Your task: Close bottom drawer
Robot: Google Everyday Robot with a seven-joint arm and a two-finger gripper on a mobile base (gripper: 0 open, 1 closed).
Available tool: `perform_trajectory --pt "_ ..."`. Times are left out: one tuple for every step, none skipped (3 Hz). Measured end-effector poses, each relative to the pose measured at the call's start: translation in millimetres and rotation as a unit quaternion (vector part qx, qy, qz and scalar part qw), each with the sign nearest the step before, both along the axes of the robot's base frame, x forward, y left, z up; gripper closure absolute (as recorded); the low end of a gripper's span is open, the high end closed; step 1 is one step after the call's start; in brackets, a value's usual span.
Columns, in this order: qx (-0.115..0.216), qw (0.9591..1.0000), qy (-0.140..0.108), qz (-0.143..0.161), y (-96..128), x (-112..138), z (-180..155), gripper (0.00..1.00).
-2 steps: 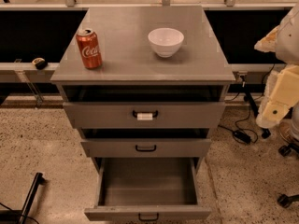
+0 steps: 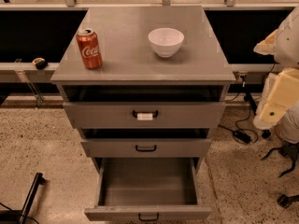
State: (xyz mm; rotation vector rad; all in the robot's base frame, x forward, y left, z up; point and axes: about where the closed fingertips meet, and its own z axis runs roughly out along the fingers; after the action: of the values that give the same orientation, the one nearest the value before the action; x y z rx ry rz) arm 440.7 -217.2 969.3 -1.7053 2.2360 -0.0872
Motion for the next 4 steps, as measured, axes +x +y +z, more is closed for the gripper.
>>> perform_trajectory --pt "0.045 0.9986 0.002 0.026 23.2 -11.4 -35.7 0.00" --pt "0.106 0.9934 0.016 0.040 38.7 -28.8 -109.8 0.00" --pt "0.110 0.9934 0.017 0.027 36.6 -34.8 -146.4 0.00" --pt "0.147 0.9877 0.025 0.045 42.6 -27.2 -154.6 0.00"
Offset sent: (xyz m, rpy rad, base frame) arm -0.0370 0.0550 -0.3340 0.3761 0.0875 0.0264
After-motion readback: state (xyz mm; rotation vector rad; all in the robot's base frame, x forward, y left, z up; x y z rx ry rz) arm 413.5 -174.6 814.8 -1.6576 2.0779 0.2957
